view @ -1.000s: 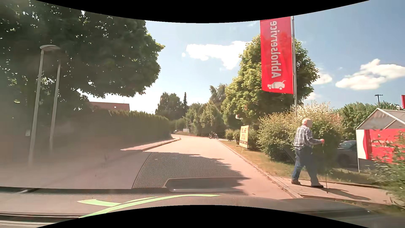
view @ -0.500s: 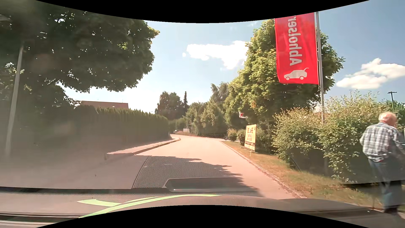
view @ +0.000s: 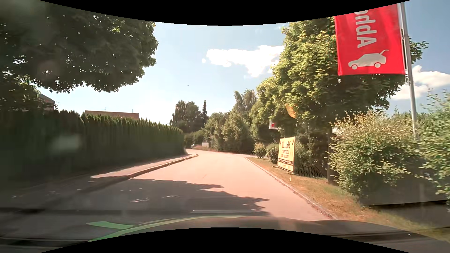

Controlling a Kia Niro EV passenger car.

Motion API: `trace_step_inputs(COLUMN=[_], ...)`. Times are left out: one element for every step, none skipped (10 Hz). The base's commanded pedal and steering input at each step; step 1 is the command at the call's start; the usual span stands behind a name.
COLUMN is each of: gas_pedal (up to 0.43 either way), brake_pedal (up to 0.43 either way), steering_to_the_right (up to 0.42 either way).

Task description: Follow the waypoints while adhering to traffic rules and regulations

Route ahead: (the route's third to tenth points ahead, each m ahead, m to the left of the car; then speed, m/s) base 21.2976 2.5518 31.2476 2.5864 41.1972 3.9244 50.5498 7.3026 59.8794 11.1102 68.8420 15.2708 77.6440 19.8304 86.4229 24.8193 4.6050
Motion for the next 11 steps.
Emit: trace_step_inputs(gas_pedal=[0.177,0.189,0.189,0.189,0.189,0.189,0.189,0.189,0.189,0.189,0.189], brake_pedal=[0.000,0.000,0.000,0.000,0.000,0.000,0.000,0.000,0.000,0.000,0.000], steering_to_the_right=[0.021,0.022,0.023,0.023,0.023,0.023,0.022,0.021,0.020,0.018,0.016])
